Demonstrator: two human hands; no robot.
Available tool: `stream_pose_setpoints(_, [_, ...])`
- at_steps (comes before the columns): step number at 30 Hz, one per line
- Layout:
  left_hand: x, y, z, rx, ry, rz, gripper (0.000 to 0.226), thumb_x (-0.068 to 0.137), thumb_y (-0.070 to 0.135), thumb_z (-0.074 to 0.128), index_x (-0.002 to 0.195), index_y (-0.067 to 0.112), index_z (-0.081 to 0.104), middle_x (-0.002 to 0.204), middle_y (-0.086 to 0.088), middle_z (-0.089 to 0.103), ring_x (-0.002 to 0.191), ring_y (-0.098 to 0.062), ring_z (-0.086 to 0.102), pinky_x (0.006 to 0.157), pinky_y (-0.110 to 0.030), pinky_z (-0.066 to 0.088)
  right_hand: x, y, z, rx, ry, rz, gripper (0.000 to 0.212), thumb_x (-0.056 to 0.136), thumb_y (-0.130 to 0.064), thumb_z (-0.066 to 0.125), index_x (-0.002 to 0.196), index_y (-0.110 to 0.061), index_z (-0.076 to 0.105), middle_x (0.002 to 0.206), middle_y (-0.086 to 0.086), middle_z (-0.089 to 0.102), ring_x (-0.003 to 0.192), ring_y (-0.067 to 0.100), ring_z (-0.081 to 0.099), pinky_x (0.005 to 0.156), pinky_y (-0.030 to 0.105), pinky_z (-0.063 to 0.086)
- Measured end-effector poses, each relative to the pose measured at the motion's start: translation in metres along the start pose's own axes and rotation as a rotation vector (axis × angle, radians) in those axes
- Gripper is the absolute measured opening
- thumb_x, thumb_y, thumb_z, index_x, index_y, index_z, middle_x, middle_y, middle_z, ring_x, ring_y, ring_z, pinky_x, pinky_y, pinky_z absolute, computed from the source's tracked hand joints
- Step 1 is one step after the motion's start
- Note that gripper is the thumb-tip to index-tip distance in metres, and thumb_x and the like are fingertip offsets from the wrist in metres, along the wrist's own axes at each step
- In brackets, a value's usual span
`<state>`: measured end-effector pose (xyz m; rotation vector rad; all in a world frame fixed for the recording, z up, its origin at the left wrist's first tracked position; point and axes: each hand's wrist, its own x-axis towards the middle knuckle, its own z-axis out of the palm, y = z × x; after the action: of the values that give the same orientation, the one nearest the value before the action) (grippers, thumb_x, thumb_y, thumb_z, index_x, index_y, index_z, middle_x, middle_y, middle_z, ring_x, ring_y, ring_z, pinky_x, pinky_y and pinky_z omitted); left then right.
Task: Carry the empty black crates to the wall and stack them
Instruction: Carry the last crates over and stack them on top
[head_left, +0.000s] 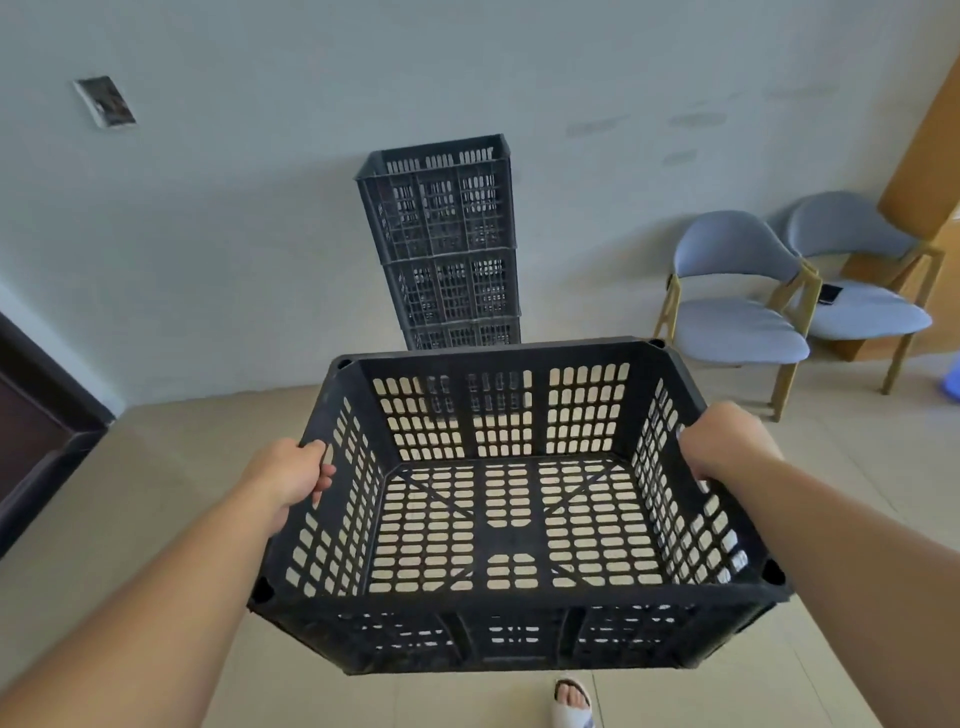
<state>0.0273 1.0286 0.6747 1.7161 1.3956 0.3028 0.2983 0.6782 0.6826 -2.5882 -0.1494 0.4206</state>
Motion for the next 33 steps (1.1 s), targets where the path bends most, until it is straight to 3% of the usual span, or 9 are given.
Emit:
stream_pose_setpoints(11, [0.148, 0.139, 0.018, -0.085, -0.013, -0.015, 0.030, 0.109, 0.019, 0.043, 0.114, -0.003, 0.062, 0.084, -0.014, 0.067, 0.070, -0.024, 0.058, 0.065, -0.037, 0.049, 0.170, -0.150, -0.037, -0.219, -0.025, -0.134, 0.016, 0.085, -0.001, 0.054, 0.086, 0.010, 0.066, 0.075, 0.012, 0.063, 0.065, 0.024, 0.061, 0.046, 0.026, 0.042])
stream_pose_setpoints(15, [0.200, 0.190, 0.010, -0.111, -0.023, 0.016, 0.030, 0.109, 0.014, 0.041, 0.115, -0.009, 0.061, 0.085, -0.017, 0.064, 0.066, -0.024, 0.055, 0.057, -0.034, 0.046, 0.210, -0.219, -0.057, -0.442, -0.081, -0.202, 0.014, 0.087, -0.003, 0.060, 0.076, -0.004, 0.068, 0.077, 0.005, 0.059, 0.073, 0.021, 0.062, 0.067, 0.028, 0.053])
stream_pose_setpoints(19, [0.264, 0.240, -0.006, -0.128, -0.040, 0.022, 0.027, 0.109, 0.014, 0.043, 0.115, -0.007, 0.060, 0.088, -0.019, 0.065, 0.067, -0.025, 0.056, 0.058, -0.035, 0.048, 0.258, -0.286, -0.065, -0.611, -0.103, -0.263, 0.010, 0.084, -0.022, 0.072, 0.092, -0.019, 0.077, 0.071, -0.004, 0.053, 0.072, 0.018, 0.057, 0.054, 0.023, 0.042])
stream_pose_setpoints(22, [0.319, 0.277, -0.020, -0.133, -0.079, 0.069, 0.028, 0.108, 0.011, 0.044, 0.118, -0.012, 0.057, 0.087, -0.022, 0.065, 0.066, -0.027, 0.057, 0.060, -0.038, 0.049, 0.296, -0.333, -0.065, -0.426, -0.108, -0.163, 0.032, 0.087, -0.017, 0.067, 0.056, -0.027, 0.068, 0.077, -0.004, 0.062, 0.085, 0.022, 0.062, 0.060, 0.019, 0.046])
stream_pose_setpoints(24, [0.353, 0.305, -0.032, -0.108, -0.097, 0.096, 0.027, 0.109, 0.011, 0.043, 0.121, -0.010, 0.056, 0.087, -0.021, 0.066, 0.066, -0.027, 0.057, 0.060, -0.038, 0.049, 0.325, -0.357, -0.064, -0.093, -0.088, -0.103, 0.063, 0.087, -0.001, 0.060, 0.028, -0.022, 0.060, 0.069, 0.007, 0.062, 0.072, 0.028, 0.063, 0.065, 0.026, 0.054])
stream_pose_setpoints(26, [0.383, 0.332, -0.045, -0.098, -0.125, 0.114, 0.028, 0.109, 0.011, 0.043, 0.123, -0.009, 0.055, 0.087, -0.021, 0.066, 0.066, -0.026, 0.058, 0.059, -0.037, 0.050, 0.348, -0.380, -0.064, 0.089, 0.010, -0.084, 0.068, 0.087, 0.004, 0.056, 0.022, -0.014, 0.055, 0.054, 0.014, 0.063, 0.059, 0.029, 0.062, 0.064, 0.035, 0.057])
stream_pose_setpoints(28, [0.412, 0.360, -0.057, -0.084, -0.158, 0.126, 0.029, 0.109, 0.012, 0.043, 0.123, -0.010, 0.055, 0.086, -0.021, 0.066, 0.064, -0.025, 0.059, 0.053, -0.035, 0.052, 0.364, -0.409, -0.070, 0.093, 0.034, -0.066, 0.042, 0.087, 0.007, 0.055, 0.046, -0.002, 0.063, 0.042, 0.011, 0.060, 0.057, 0.029, 0.062, 0.061, 0.036, 0.057])
stream_pose_setpoints(30, [0.437, 0.389, -0.069, -0.082, -0.174, 0.144, 0.028, 0.109, 0.011, 0.043, 0.123, -0.010, 0.056, 0.085, -0.021, 0.066, 0.064, -0.025, 0.059, 0.045, -0.031, 0.055, 0.373, -0.441, -0.078, 0.068, -0.008, -0.049, 0.019, 0.082, 0.011, 0.055, 0.066, 0.007, 0.064, 0.055, 0.020, 0.066, 0.064, 0.037, 0.067, 0.069, 0.043, 0.060])
stream_pose_setpoints(33, [0.471, 0.427, -0.084, -0.092, -0.178, 0.185, 0.028, 0.108, 0.009, 0.044, 0.123, -0.011, 0.056, 0.088, -0.023, 0.067, 0.067, -0.026, 0.061, 0.052, -0.033, 0.058, 0.397, -0.482, -0.093, 0.057, -0.065, -0.044, 0.018, 0.080, 0.016, 0.049, 0.085, 0.019, 0.066, 0.074, 0.032, 0.069, 0.075, 0.048, 0.070, 0.081, 0.059, 0.057])
